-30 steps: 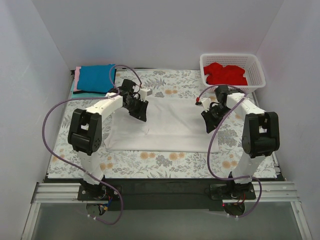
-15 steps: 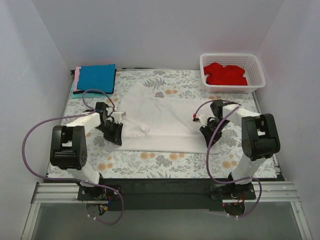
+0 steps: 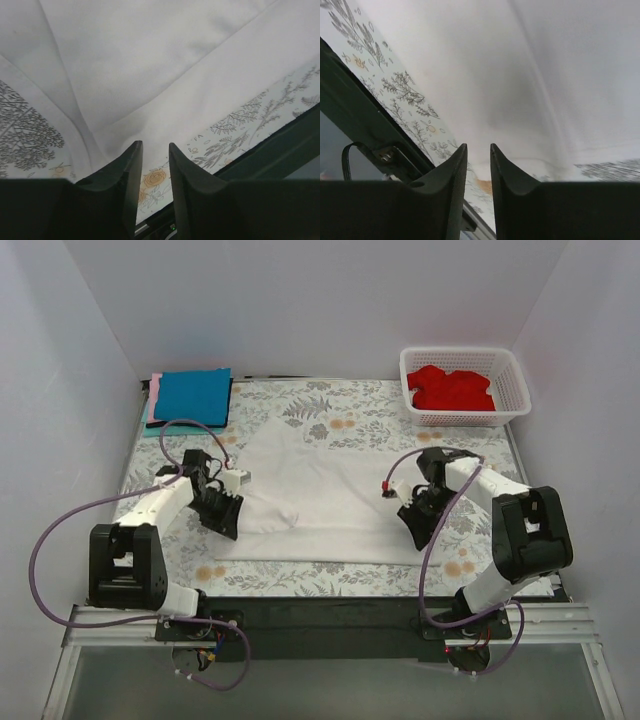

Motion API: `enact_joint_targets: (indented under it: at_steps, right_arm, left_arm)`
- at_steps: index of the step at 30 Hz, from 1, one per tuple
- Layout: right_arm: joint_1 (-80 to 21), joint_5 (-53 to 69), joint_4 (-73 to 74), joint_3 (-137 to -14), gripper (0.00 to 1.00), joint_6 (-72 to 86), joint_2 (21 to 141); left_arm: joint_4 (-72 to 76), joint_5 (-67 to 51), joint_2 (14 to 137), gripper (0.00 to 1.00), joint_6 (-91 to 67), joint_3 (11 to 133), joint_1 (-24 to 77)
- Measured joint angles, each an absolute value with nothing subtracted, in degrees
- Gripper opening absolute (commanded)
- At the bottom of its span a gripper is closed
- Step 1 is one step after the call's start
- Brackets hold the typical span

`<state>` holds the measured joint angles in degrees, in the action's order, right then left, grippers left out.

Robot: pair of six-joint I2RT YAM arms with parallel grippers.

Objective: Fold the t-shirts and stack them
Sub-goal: Fold the tshirt

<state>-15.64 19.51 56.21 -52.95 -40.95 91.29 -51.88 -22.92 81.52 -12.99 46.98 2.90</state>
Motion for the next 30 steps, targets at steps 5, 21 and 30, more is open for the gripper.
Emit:
enact_joint_targets:
  at_steps: [5, 21, 30]
  right_arm:
    - [-12.27, 21.78, 59.46, -69.76, 0.52, -42.41, 93.73]
    - [-4.51, 16.45, 42.33, -94.08, 0.5, -36.29, 116.64]
    - [-4.51, 13.82, 37.63, -94.19, 0.51, -38.79, 122.02]
  left_arm:
    - [-54.33, -27.7, 87.85, 0.4, -12.32, 64.82, 2.9]
    - [-37.98, -33.01, 114.56, 0.44, -26.0, 96.33, 2.96]
    - [-34.74, -32.97, 121.71, 0.45, -28.93, 99.22, 2.96]
